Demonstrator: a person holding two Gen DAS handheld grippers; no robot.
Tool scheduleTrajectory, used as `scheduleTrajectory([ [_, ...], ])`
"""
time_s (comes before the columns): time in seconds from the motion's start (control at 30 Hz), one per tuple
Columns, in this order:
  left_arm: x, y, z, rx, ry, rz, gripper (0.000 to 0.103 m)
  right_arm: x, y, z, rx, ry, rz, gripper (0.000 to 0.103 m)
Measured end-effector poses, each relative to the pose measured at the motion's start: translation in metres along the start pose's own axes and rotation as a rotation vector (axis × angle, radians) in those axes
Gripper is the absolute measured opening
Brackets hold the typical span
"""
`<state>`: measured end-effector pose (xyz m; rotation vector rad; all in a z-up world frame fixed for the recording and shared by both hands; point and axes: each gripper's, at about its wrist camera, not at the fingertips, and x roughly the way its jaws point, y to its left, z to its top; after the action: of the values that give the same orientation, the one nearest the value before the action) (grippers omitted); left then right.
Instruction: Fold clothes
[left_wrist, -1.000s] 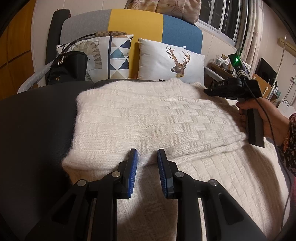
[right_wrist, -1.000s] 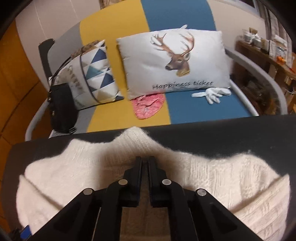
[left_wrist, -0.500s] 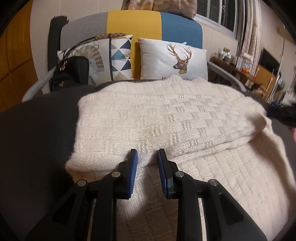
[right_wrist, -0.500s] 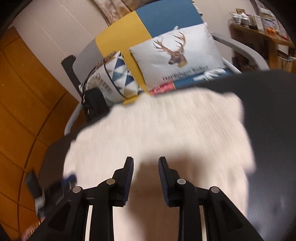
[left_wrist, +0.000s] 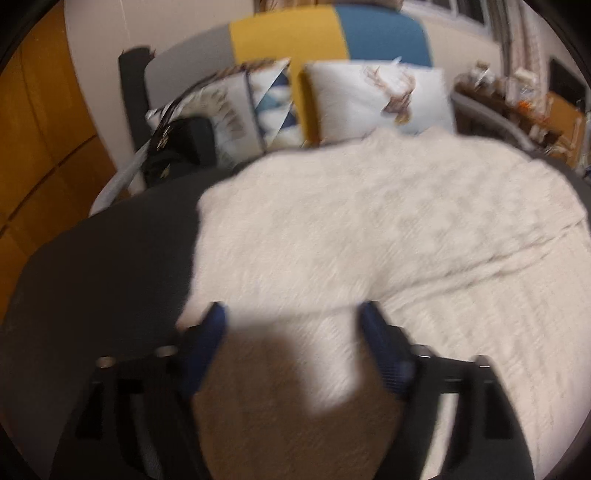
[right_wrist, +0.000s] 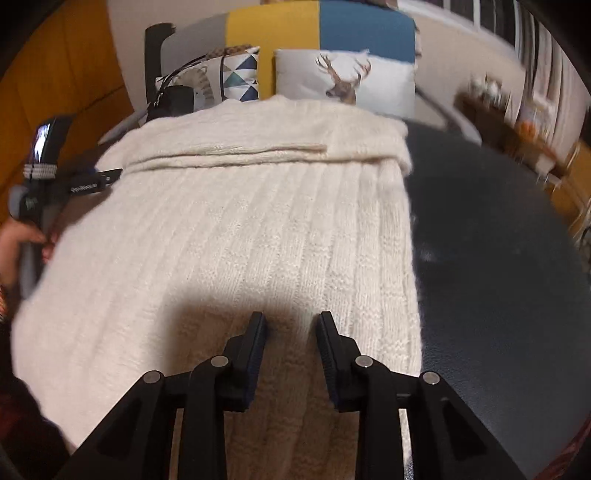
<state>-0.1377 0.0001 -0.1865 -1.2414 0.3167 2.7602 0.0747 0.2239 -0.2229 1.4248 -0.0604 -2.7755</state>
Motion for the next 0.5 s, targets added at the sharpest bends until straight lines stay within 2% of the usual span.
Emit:
scheduleTrajectory([
  [0.17,-0.023,0.014,-0.022,-0.061,0.053,-0.048,0.083,-0.001,0.002,-0.004,0.053,-0.053,-0.024,0.032],
  [0.3,-0.046,0.017,-0.048,-0.067,0.053,-0.062,0.083,-0.001,0.002,-0.007,0.07,-0.09,-0.018,0.032],
  [0.5,-0.07,0.028,-0.085,-0.164,0.079,-0.112,0.083,-0.001,0.003,-0.011,0.076,-0.132,-0.02,0.032],
])
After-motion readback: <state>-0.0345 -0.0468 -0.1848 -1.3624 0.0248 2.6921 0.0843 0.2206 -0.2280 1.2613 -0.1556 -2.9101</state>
